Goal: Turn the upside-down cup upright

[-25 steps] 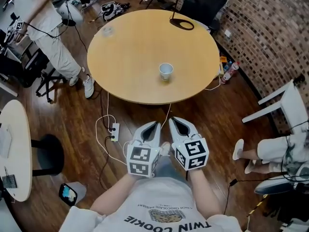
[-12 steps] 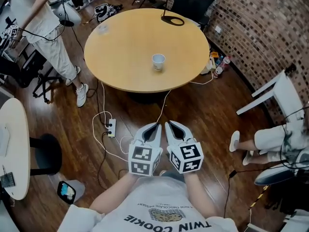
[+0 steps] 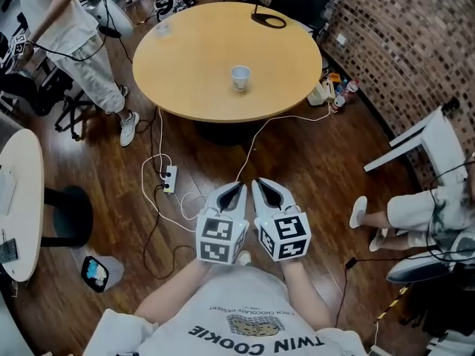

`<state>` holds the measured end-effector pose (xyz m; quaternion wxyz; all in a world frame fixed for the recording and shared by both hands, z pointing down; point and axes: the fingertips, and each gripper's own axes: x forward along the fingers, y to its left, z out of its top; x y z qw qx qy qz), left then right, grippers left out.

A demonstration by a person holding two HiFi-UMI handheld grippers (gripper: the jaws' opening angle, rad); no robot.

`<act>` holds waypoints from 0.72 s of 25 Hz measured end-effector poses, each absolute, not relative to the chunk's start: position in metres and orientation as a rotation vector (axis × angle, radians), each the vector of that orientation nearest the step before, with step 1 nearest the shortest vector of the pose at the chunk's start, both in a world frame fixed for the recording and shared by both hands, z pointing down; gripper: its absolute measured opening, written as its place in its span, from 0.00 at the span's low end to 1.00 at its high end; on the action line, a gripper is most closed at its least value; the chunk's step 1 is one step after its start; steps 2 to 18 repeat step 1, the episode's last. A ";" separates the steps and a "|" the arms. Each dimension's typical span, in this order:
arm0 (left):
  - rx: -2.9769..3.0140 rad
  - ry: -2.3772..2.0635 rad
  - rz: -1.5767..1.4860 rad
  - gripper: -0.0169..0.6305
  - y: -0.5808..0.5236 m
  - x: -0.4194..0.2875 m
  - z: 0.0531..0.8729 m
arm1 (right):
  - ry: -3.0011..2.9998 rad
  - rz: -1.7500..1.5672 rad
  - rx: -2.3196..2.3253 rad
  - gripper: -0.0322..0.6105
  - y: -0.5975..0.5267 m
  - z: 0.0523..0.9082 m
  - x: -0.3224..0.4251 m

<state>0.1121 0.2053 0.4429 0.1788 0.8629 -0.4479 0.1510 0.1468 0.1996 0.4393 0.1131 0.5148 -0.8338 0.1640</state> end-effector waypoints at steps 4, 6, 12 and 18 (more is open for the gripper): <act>2.436 -1.268 0.436 0.04 0.205 0.128 0.445 | -2.447 0.490 1.506 0.05 0.199 0.441 0.163; 2.436 -1.268 0.436 0.04 0.205 0.128 0.445 | -2.447 0.490 1.506 0.05 0.199 0.441 0.163; 2.436 -1.268 0.436 0.04 0.205 0.128 0.445 | -2.447 0.490 1.506 0.05 0.199 0.441 0.163; 2.436 -1.268 0.436 0.04 0.205 0.128 0.445 | -2.447 0.490 1.506 0.05 0.199 0.441 0.163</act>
